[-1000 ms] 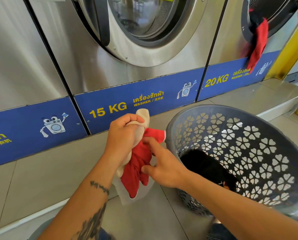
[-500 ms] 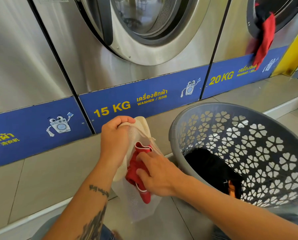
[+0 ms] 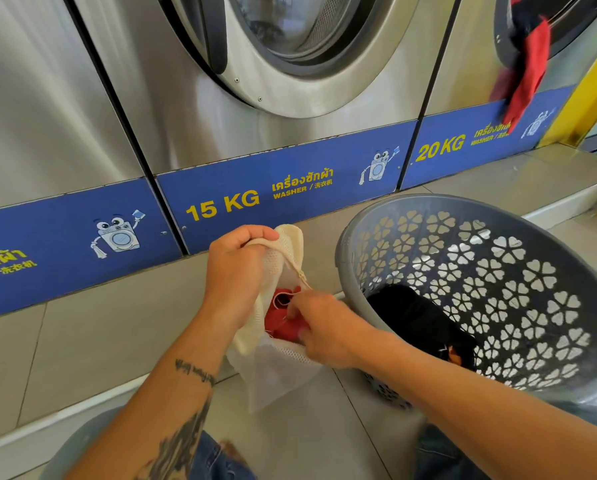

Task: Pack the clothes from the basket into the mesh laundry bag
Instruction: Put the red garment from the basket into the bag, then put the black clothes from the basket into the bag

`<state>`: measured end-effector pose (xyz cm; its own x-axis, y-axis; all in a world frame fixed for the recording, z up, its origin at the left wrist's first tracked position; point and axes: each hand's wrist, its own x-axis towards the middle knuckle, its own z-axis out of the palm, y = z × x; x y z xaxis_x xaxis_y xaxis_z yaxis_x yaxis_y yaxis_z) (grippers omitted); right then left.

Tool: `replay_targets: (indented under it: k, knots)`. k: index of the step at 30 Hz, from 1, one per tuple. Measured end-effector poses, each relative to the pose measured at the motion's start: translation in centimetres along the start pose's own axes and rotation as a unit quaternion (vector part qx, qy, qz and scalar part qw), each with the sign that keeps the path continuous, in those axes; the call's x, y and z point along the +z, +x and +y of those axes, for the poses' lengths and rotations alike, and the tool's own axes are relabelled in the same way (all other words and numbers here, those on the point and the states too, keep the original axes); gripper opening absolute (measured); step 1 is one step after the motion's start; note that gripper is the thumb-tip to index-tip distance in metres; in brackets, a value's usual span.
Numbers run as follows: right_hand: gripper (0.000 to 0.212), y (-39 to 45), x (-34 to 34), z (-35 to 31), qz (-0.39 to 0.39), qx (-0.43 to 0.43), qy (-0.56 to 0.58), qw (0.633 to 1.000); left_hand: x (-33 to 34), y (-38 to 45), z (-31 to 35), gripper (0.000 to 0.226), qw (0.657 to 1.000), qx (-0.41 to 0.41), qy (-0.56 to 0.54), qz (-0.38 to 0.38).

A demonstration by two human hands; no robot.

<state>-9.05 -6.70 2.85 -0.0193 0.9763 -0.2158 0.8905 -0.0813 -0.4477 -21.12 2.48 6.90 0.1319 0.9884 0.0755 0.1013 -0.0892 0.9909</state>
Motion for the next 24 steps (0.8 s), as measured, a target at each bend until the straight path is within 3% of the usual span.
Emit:
replay_targets:
  k: [2, 4, 6, 10, 12, 13, 15, 19, 24]
  knots:
    - [0.034, -0.3, -0.3, -0.1, -0.119, -0.008, -0.002, 0.993, 0.3, 0.2, 0.0, 0.036, 1.0, -0.011, -0.012, 0.007]
    - [0.042, -0.6, -1.2, -0.3, -0.144, -0.017, 0.001, 0.989, 0.4, 0.6, 0.0, 0.039, 0.999, -0.017, -0.009, 0.027]
    - [0.048, -0.9, -3.0, -0.1, -0.101, -0.02, 0.037, 0.994, 0.5, 0.8, -0.3, 0.041, 0.999, -0.027, -0.001, 0.046]
    - [0.038, -1.4, -7.8, 4.0, 0.113, -0.043, 0.117, 0.986, 1.8, 0.6, -2.0, 0.037, 0.994, -0.087, 0.052, 0.039]
    - [0.034, -1.4, -9.0, 8.1, 0.172, 0.014, 0.131, 0.976, 2.9, -0.1, -3.3, 0.038, 0.989, -0.116, 0.084, 0.031]
    - [0.033, -1.3, -9.1, 10.5, 0.165, 0.059, 0.114, 0.978, 3.5, -0.5, -4.0, 0.039, 0.987, -0.127, 0.09, 0.026]
    - [0.04, -0.9, -8.0, 15.0, 0.062, 0.159, 0.047, 0.984, 4.5, -1.1, -4.9, 0.04, 0.985, -0.144, 0.088, 0.018]
    - [0.101, 0.8, -3.4, 19.9, -0.187, 0.264, -0.072, 0.943, 6.2, -0.6, -4.9, 0.036, 0.986, -0.153, 0.061, 0.025]
    - [0.123, 6.0, 1.5, 22.6, -0.265, 0.27, -0.185, 0.907, 7.4, 1.5, -4.1, 0.032, 0.986, -0.151, 0.018, 0.065]
